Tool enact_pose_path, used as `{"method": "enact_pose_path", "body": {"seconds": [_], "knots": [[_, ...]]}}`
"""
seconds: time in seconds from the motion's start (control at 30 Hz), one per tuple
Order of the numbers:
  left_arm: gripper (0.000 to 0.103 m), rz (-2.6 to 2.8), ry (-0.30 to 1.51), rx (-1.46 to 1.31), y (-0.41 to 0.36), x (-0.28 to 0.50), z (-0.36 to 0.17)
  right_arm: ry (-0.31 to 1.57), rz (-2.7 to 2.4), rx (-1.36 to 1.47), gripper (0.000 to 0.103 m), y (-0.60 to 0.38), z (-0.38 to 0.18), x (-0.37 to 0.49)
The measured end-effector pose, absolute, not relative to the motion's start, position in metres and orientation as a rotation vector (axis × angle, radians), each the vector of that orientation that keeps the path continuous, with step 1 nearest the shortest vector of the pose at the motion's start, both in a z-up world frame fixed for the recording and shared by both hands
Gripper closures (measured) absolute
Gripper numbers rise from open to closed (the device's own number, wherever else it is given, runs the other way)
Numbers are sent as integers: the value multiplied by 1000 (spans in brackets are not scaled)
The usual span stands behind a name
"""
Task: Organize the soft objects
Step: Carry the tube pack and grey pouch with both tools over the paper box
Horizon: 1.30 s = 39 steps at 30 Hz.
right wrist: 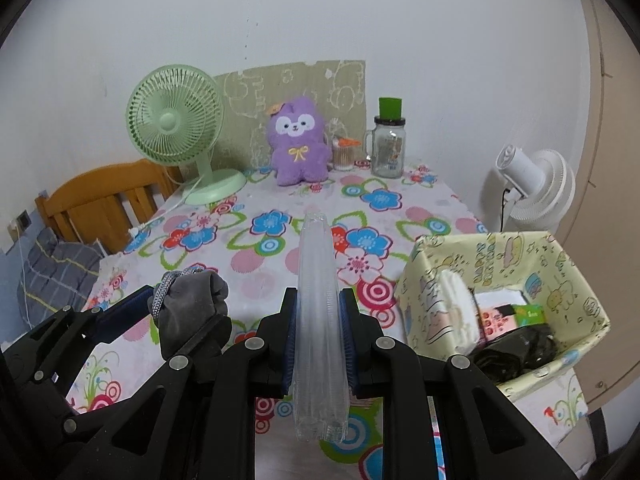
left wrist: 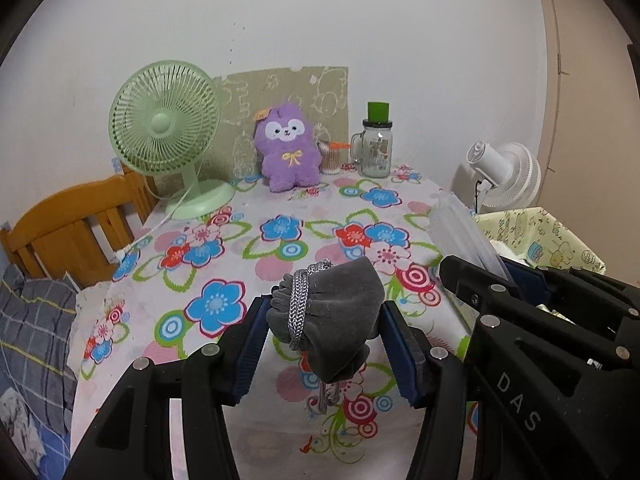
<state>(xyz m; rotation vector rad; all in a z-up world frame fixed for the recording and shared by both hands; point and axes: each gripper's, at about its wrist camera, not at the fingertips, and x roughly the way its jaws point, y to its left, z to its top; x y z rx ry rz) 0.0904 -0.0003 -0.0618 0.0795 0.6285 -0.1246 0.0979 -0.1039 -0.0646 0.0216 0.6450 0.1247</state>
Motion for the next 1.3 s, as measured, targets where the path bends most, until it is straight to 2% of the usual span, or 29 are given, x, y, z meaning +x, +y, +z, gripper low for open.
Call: {"method": "enact_pose_path", "body": {"seconds": [0.53, 1.3], "knots": [[45, -189, 585, 84, -43, 94, -43, 597, 76, 31, 80, -150, -44, 97], [45, -322, 612, 108, -133, 115, -51, 612, -61, 90, 80, -242, -56, 106]]}}
